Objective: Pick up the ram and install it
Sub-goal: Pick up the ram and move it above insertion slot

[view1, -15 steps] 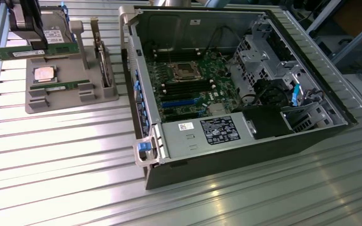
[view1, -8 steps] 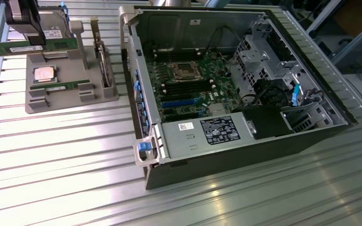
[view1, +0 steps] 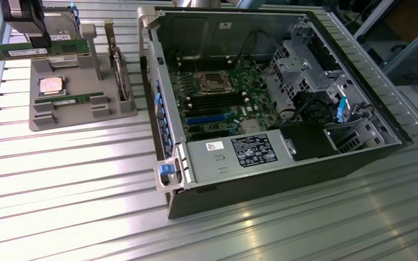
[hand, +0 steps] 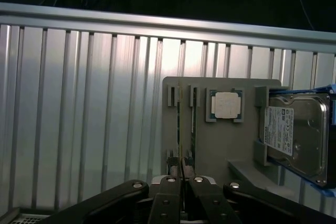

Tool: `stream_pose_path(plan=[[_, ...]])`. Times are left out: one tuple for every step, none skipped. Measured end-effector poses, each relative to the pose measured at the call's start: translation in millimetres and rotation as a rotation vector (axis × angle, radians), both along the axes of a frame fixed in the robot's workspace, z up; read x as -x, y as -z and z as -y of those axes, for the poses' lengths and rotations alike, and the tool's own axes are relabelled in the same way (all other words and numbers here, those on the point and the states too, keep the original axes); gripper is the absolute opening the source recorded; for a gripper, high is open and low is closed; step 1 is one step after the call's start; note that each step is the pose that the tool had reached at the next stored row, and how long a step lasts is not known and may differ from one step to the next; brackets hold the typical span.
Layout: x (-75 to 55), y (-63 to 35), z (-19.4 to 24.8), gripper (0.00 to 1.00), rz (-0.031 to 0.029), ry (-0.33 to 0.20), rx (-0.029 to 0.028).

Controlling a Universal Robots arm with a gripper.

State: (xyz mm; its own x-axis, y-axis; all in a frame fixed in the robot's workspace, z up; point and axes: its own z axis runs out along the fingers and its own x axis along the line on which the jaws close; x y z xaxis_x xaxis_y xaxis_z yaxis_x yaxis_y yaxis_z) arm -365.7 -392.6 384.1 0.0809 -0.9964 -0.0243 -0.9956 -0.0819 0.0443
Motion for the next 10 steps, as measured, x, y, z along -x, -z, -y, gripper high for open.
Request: stream_pose_path(plan=[[0.0, -1.1, 0.0, 0.12, 0.0, 0.0, 0.0], [0.0, -3.3, 0.0, 0.12, 0.0, 0.0, 0.0], [0.0, -5.3, 0.0, 0.12, 0.0001, 0.0, 0.0], [0.0, -7.4, 0.0, 0.12, 0.0, 0.0, 0.0], [0.0, -8.9, 0.0, 0.12, 0.0, 0.0, 0.0], [0.0, -10.6, 0.0, 0.12, 0.0001, 0.0, 0.0], [0.0, -11.3, 0.0, 0.12, 0.0, 0.0, 0.0], [0.0, -12.1, 0.0, 0.12, 0.0, 0.0, 0.0], [0.0, -13.4, 0.0, 0.12, 0.0, 0.0, 0.0], [0.0, -14.6, 0.0, 0.12, 0.0, 0.0, 0.0]])
